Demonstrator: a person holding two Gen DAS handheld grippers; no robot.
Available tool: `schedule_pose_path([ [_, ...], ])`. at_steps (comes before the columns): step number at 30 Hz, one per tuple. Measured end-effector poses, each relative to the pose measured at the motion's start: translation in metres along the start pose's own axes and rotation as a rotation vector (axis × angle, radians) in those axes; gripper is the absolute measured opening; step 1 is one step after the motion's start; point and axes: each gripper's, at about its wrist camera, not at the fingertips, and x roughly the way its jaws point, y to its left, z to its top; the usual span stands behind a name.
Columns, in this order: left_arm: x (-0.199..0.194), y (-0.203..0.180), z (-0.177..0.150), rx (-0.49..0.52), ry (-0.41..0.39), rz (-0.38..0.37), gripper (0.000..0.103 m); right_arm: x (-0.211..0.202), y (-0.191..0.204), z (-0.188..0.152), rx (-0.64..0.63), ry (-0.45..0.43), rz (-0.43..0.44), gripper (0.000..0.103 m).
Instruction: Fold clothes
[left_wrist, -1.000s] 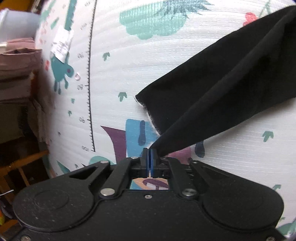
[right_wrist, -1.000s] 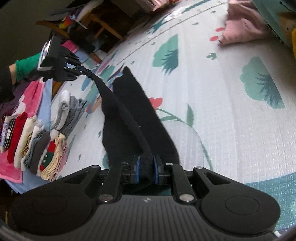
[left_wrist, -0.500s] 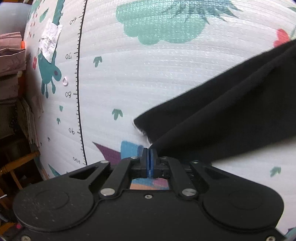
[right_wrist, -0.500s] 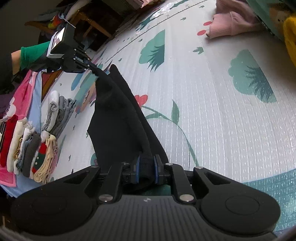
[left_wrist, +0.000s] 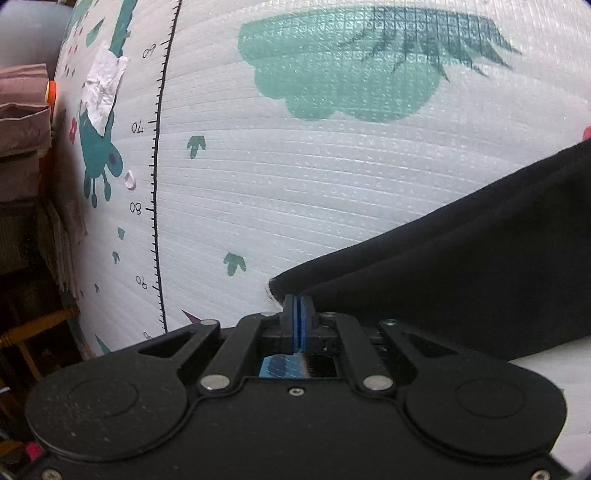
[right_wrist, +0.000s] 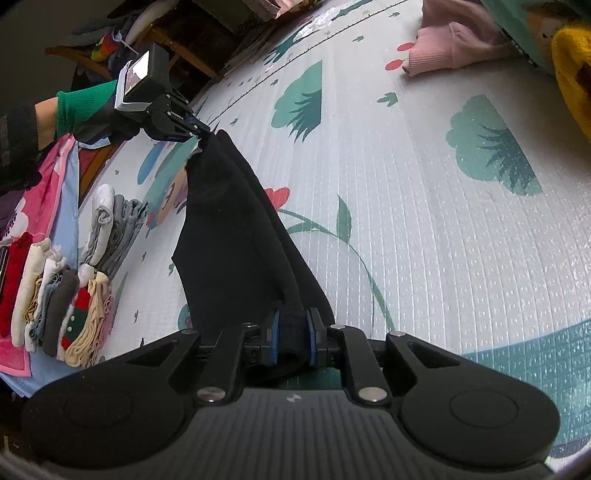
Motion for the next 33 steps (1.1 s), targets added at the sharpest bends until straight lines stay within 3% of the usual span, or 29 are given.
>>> schedule_pose_path([
  [9, -0.020, 0.013, -0.010, -0.117, -0.073, -0.007, 0.000, -0.001, 0.001, -0.004, -0.006, -0.008, -0.008, 0.017],
  [13, -0.018, 0.006, -0.001, -0.076, -0.078, 0.000, 0.000, -0.002, 0.001, -0.005, 0.005, -0.015, -0.004, 0.017],
  [15, -0.020, 0.010, -0.001, -0.119, -0.112, 0.000, 0.000, -0.002, 0.000, -0.005, 0.012, -0.016, -0.002, 0.017],
  [17, -0.025, 0.021, -0.008, -0.196, -0.160, 0.019, 0.000, -0.002, 0.000, -0.005, 0.017, -0.016, -0.001, 0.017],
  [19, -0.022, 0.034, -0.021, -0.281, -0.154, 0.022, 0.026, -0.002, -0.001, -0.005, 0.017, -0.014, 0.003, 0.017],
  [20, -0.020, 0.041, -0.028, -0.345, -0.162, -0.006, 0.029, -0.002, -0.002, -0.005, 0.019, -0.013, 0.005, 0.017],
  [25, -0.002, 0.064, -0.066, -0.731, -0.240, -0.211, 0.030, -0.001, -0.003, -0.003, 0.030, -0.008, 0.008, 0.017],
  [28, 0.005, 0.068, -0.082, -0.922, -0.273, -0.289, 0.030, -0.002, -0.003, -0.003, 0.027, -0.006, 0.011, 0.017],
  [33, 0.008, 0.083, -0.086, -1.133, -0.289, -0.419, 0.030, 0.001, -0.004, -0.003, 0.032, -0.001, 0.013, 0.017],
])
